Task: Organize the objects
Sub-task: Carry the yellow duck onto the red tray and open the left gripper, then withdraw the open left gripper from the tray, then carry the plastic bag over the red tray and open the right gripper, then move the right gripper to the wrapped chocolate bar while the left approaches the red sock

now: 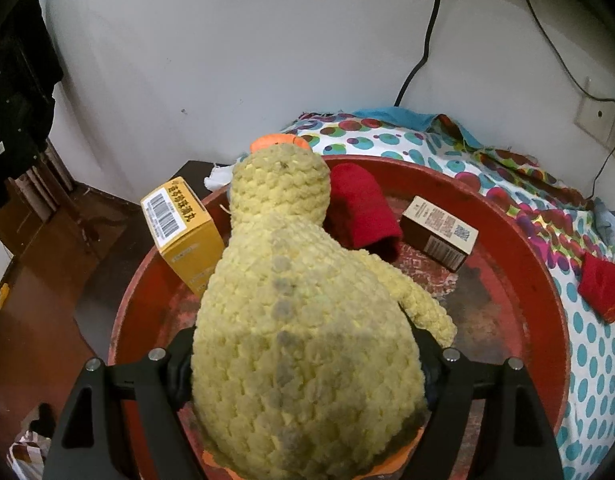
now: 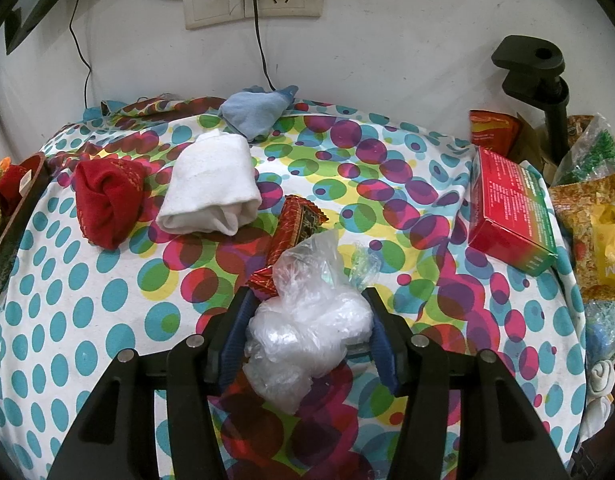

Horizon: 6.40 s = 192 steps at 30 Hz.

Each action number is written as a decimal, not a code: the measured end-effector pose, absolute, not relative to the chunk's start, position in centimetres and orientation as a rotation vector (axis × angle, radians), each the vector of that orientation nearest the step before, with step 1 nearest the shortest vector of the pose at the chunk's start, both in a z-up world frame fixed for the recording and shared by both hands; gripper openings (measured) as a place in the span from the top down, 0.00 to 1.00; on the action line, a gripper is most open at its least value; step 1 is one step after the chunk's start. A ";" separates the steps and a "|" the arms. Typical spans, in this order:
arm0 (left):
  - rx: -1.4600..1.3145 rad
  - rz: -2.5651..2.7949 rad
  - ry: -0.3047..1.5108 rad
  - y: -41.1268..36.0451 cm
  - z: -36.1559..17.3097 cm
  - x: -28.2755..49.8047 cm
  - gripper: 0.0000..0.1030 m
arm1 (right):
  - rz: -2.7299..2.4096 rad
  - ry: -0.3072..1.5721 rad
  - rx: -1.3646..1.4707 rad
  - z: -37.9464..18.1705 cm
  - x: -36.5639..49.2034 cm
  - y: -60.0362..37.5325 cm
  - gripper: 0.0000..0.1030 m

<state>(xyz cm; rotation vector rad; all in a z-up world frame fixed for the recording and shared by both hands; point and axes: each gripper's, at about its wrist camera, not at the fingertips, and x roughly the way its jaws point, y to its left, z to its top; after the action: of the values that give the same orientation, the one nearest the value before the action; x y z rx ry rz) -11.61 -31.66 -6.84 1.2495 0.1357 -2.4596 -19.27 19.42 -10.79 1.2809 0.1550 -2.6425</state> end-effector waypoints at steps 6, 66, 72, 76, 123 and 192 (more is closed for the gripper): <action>1.311 -2.430 0.111 -31.5 -7.5 -11.9 0.18 | -2.643 0.155 1.281 -10.8 -19.2 19.4 0.49; 1.310 -2.588 -0.076 -20.3 -1.5 -5.6 0.13 | -2.645 0.174 1.277 -10.5 -19.7 19.4 0.50; 1.372 -2.668 -0.019 -17.2 -2.0 -5.6 0.14 | -2.661 0.217 1.262 -10.2 -19.1 19.6 0.54; 1.388 -2.710 0.011 -15.3 -2.5 -5.0 0.13 | -2.676 0.235 1.258 -10.1 -19.0 19.9 0.55; 1.372 -2.865 -0.039 -12.4 -5.1 5.5 0.13 | -2.502 0.324 1.045 -1.5 -16.5 6.3 0.55; 1.504 -2.917 -0.115 -4.3 -0.5 -7.4 0.13 | -2.608 0.202 1.353 -10.3 -22.1 18.5 0.39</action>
<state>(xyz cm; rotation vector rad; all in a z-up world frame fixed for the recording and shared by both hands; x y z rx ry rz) -7.36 -4.32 -0.47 1.5038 -0.1152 -2.9174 -22.12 18.55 -10.28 1.3529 0.2015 -2.6083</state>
